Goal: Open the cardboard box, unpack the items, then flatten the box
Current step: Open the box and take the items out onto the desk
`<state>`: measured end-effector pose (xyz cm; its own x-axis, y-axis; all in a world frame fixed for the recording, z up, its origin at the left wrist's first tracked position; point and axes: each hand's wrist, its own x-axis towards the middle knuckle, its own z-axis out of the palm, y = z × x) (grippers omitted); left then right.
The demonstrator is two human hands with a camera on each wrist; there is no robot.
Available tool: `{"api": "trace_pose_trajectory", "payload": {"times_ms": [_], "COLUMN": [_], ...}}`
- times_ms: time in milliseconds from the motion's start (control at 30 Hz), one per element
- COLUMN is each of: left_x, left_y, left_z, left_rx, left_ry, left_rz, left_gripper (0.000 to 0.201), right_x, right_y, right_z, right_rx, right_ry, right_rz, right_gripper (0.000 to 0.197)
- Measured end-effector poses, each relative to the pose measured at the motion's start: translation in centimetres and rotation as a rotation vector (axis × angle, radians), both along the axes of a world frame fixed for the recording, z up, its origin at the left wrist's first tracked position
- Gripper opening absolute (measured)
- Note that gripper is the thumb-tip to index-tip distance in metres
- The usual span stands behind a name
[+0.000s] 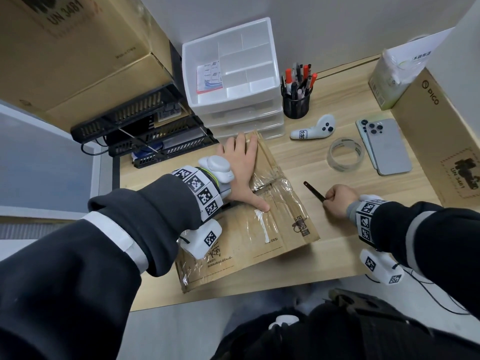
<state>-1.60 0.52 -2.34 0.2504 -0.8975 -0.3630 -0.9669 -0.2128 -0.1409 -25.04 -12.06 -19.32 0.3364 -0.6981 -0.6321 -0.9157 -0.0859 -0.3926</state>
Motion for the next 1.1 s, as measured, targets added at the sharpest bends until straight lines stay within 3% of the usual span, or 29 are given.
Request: {"api": "trace_pose_trajectory", "payload": {"times_ms": [100, 200, 367, 533, 667, 767, 967, 1033, 1100], "left_x": [0.1, 0.2, 0.2, 1.6, 1.7, 1.5, 2.5, 2.7, 2.8], "left_y": [0.2, 0.2, 0.4, 0.6, 2.0, 3.2, 3.6, 3.6, 3.7], "left_z": [-0.2, 0.1, 1.0, 2.5, 2.9, 3.0, 4.2, 4.6, 4.9], "left_rx": [-0.007, 0.004, 0.056, 0.104, 0.062, 0.057, 0.084, 0.069, 0.062], "left_ry": [0.012, 0.024, 0.051, 0.138, 0.141, 0.111, 0.094, 0.117, 0.16], "left_rz": [0.003, 0.0, -0.024, -0.054, 0.069, 0.11, 0.027, 0.026, 0.034], "left_gripper": [0.17, 0.168, 0.16, 0.149, 0.137, 0.117, 0.1, 0.091, 0.082], "right_x": [0.4, 1.2, 3.4, 6.3, 7.6, 7.7, 8.1, 8.3, 8.4], "right_y": [-0.2, -0.1, 0.4, 1.0, 1.5, 1.8, 2.2, 2.3, 2.4], "right_z": [0.3, 1.6, 5.9, 12.0, 14.6, 14.9, 15.7, 16.0, 16.4], "right_rx": [-0.03, -0.031, 0.054, 0.204, 0.035, -0.074, -0.153, -0.182, -0.187], "right_ry": [0.002, -0.079, -0.39, -0.69, -0.706, -0.611, -0.538, -0.533, -0.536], "right_rz": [0.019, 0.024, 0.02, -0.076, 0.159, 0.339, 0.523, 0.584, 0.617], "right_gripper": [0.02, 0.017, 0.004, 0.021, 0.013, 0.033, 0.104, 0.107, 0.096]}}
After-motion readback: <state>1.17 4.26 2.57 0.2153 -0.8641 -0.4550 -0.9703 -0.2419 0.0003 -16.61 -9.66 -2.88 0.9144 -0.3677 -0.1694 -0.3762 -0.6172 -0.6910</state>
